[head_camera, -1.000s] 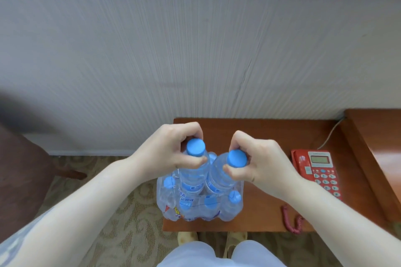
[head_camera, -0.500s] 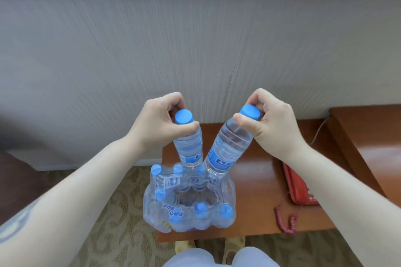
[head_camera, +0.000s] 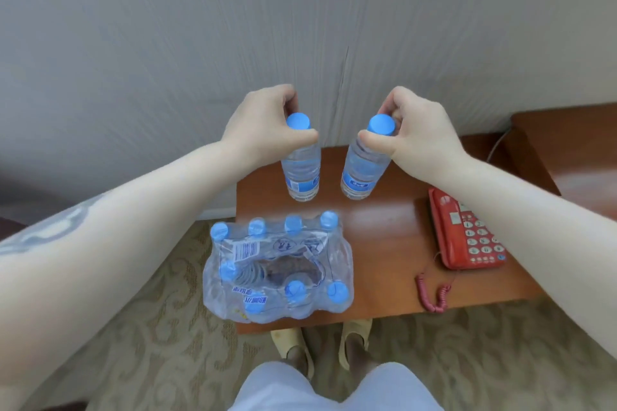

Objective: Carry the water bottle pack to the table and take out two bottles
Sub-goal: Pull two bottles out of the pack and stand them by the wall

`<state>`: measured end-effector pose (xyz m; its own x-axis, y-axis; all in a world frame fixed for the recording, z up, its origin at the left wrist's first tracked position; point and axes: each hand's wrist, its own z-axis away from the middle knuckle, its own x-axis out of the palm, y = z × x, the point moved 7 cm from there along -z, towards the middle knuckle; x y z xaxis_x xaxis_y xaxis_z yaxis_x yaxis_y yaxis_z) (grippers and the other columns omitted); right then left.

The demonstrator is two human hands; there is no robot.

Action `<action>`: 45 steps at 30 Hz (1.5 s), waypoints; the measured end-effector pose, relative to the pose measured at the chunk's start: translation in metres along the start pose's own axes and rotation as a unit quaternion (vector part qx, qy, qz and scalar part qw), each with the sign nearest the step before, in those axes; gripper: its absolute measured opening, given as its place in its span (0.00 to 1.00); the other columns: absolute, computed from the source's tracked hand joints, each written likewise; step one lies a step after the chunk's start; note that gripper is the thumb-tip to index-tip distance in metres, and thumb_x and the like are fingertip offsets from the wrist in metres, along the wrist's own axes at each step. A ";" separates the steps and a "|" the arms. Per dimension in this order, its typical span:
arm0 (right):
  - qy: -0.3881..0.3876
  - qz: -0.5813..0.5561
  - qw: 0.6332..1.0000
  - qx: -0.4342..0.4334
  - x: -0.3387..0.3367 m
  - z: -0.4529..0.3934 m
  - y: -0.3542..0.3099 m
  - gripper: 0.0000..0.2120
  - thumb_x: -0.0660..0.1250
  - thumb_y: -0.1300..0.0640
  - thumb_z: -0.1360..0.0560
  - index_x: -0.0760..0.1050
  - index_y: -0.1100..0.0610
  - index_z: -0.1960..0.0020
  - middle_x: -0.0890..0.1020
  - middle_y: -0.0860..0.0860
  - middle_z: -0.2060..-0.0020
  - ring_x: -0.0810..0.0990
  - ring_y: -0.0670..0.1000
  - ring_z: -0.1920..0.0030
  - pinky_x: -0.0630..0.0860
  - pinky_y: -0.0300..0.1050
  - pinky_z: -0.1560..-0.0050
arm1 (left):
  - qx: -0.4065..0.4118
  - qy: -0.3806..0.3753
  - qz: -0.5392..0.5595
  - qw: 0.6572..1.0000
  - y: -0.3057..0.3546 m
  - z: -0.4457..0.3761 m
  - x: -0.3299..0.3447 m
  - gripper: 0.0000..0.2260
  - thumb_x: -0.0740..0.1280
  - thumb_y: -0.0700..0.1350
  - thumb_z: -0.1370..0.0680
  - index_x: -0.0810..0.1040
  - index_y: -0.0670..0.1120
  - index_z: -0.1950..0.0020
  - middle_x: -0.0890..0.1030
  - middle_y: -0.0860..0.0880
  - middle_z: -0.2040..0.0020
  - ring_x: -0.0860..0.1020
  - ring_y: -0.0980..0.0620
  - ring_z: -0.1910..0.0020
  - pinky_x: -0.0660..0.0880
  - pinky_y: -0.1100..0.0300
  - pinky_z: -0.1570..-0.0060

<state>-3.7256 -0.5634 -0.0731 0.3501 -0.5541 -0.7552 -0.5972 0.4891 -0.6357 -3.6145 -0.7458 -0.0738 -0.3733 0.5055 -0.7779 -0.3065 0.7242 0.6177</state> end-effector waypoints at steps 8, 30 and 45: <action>-0.050 0.212 0.974 0.058 0.028 -0.005 0.049 0.22 0.68 0.39 0.29 0.68 0.58 0.52 0.77 0.54 0.62 0.76 0.60 0.61 0.65 0.47 0.64 | -0.056 -0.085 -0.116 0.988 -0.029 -0.016 0.062 0.13 0.69 0.51 0.27 0.68 0.44 0.57 0.74 0.47 0.64 0.73 0.41 0.61 0.63 0.56 0.67; -0.077 -0.009 0.960 0.268 0.094 -0.054 0.162 0.24 0.75 0.44 0.34 0.72 0.57 0.48 0.84 0.57 0.52 0.84 0.61 0.55 0.81 0.57 0.49 | -0.276 -0.050 0.066 0.958 -0.094 -0.087 0.164 0.17 0.72 0.50 0.27 0.64 0.46 0.64 0.77 0.41 0.60 0.77 0.43 0.62 0.70 0.53 0.63; -0.058 -0.033 0.972 0.224 0.107 -0.122 0.173 0.18 0.73 0.48 0.29 0.67 0.56 0.51 0.81 0.57 0.52 0.83 0.60 0.54 0.80 0.56 0.53 | -0.269 0.015 0.103 0.957 -0.090 -0.136 0.182 0.16 0.72 0.51 0.27 0.65 0.49 0.63 0.80 0.44 0.64 0.78 0.56 0.83 0.67 0.66 0.81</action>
<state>-3.8793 -0.6206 -0.2443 0.4719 -0.5277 -0.7063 -0.2057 0.7131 -0.6702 -3.7735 -0.7829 -0.2555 -0.4976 0.5921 -0.6339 -0.6270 0.2594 0.7346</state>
